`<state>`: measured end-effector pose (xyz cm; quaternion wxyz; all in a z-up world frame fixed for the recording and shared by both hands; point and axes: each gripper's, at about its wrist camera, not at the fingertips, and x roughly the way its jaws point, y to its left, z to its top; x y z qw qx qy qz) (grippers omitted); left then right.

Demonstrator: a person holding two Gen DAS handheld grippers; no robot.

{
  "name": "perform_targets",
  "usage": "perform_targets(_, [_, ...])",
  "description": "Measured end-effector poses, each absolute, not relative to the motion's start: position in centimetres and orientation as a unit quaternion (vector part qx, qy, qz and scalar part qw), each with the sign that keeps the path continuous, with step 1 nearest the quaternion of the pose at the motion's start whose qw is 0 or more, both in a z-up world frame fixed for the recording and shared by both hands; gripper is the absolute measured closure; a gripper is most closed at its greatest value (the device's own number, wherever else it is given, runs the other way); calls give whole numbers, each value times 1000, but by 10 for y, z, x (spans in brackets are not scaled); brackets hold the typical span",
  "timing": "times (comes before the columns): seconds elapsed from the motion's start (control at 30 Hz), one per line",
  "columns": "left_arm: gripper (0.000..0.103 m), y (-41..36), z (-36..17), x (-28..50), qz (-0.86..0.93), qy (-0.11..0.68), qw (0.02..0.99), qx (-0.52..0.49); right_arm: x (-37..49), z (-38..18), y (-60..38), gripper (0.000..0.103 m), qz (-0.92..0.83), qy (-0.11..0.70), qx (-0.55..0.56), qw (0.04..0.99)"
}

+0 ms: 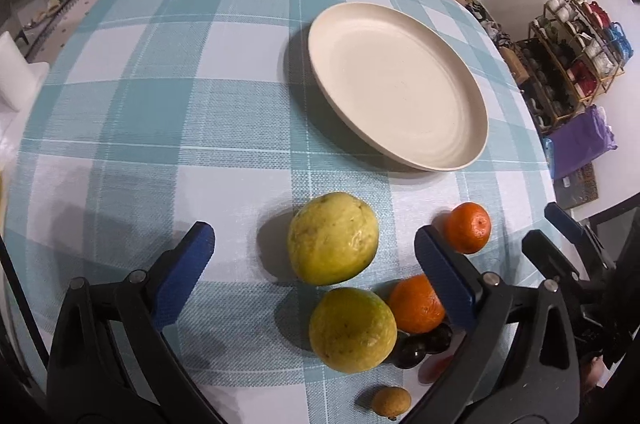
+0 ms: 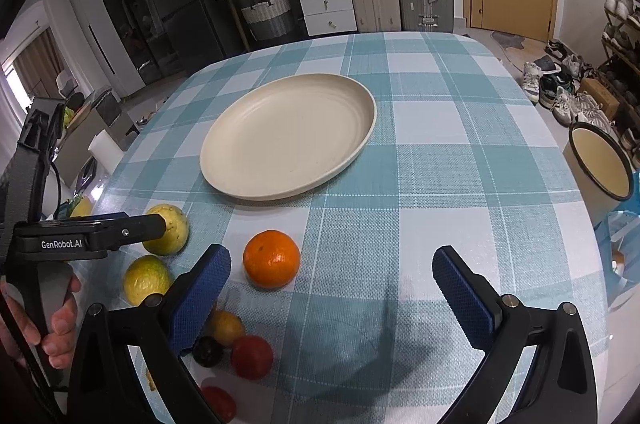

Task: Organize fruits
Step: 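Grasp the yellow-green citrus with the left tool while the right tool grasps an orange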

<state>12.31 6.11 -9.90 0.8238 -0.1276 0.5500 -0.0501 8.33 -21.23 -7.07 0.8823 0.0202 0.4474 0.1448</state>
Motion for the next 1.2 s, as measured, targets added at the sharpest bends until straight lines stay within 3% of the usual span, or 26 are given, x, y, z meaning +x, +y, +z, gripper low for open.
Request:
perform_targets(0.07, [7, 61, -102, 126, -64, 554, 819, -137, 85, -71, -212, 0, 144, 448, 19, 882])
perform_targets(0.5, [57, 66, -119, 138, -124, 571, 790, -184, 94, -73, -210, 0, 190, 455, 52, 868])
perform_targets(1.2, [57, 88, -111, 131, -139, 543, 795, -231, 102, -88, -191, 4, 215, 474, 61, 852])
